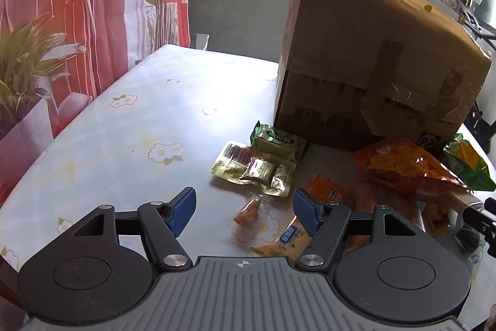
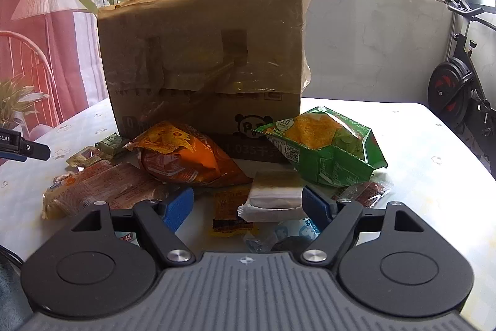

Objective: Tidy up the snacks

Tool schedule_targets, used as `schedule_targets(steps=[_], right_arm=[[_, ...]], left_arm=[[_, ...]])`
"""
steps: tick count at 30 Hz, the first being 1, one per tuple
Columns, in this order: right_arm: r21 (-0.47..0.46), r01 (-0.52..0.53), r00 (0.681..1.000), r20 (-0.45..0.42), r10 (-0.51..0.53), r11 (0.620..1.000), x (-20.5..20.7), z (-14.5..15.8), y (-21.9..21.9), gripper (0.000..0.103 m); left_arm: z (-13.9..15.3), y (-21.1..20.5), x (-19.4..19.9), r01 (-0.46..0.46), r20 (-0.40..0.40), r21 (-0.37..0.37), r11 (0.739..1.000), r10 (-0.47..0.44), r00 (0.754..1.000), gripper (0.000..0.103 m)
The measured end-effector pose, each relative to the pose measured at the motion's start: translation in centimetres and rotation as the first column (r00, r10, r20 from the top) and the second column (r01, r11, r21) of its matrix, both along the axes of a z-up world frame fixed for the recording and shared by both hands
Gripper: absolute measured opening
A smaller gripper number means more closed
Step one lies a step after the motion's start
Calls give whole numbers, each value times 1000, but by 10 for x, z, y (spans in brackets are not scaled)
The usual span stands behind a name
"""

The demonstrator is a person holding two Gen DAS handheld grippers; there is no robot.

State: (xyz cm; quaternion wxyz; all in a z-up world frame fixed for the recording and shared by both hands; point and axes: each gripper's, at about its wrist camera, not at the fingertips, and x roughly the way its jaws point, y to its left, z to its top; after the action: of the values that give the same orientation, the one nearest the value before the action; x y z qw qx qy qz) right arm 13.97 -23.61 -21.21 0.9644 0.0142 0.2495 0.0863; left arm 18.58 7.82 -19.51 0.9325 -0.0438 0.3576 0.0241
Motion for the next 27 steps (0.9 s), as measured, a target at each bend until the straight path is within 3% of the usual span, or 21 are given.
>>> schedule_targets(steps=[2, 6, 12, 22, 23, 24, 27], right_arm=[[0, 2, 1000, 0, -2, 1000, 0, 0, -1, 79], [1, 12, 1000, -3, -12, 1000, 0, 0, -2, 79], [-4, 14, 1000, -7, -14, 1000, 1, -1, -1, 79], [-15, 13, 1000, -21, -13, 1000, 3, -4, 0, 78], [-15, 12, 1000, -24, -12, 1000, 3, -4, 0, 78], [-16, 12, 1000, -26, -12, 1000, 3, -4, 0, 78], [-17, 13, 999, -32, -13, 1000, 4, -5, 0, 78]], left_arm=[[-2, 2, 3, 8, -2, 29, 1000, -8, 1000, 63], [-6, 17, 8, 27, 2, 47, 999, -27, 1000, 39], [-16, 19, 18, 131, -23, 40, 991, -130, 991, 38], [-38, 6, 30, 166, -88, 16, 986, -164, 982, 38], [-39, 5, 30, 165, -90, 26, 986, -162, 983, 36], [-40, 4, 29, 163, -92, 36, 986, -159, 983, 21], [-40, 4, 24, 156, -88, 40, 987, -152, 985, 19]])
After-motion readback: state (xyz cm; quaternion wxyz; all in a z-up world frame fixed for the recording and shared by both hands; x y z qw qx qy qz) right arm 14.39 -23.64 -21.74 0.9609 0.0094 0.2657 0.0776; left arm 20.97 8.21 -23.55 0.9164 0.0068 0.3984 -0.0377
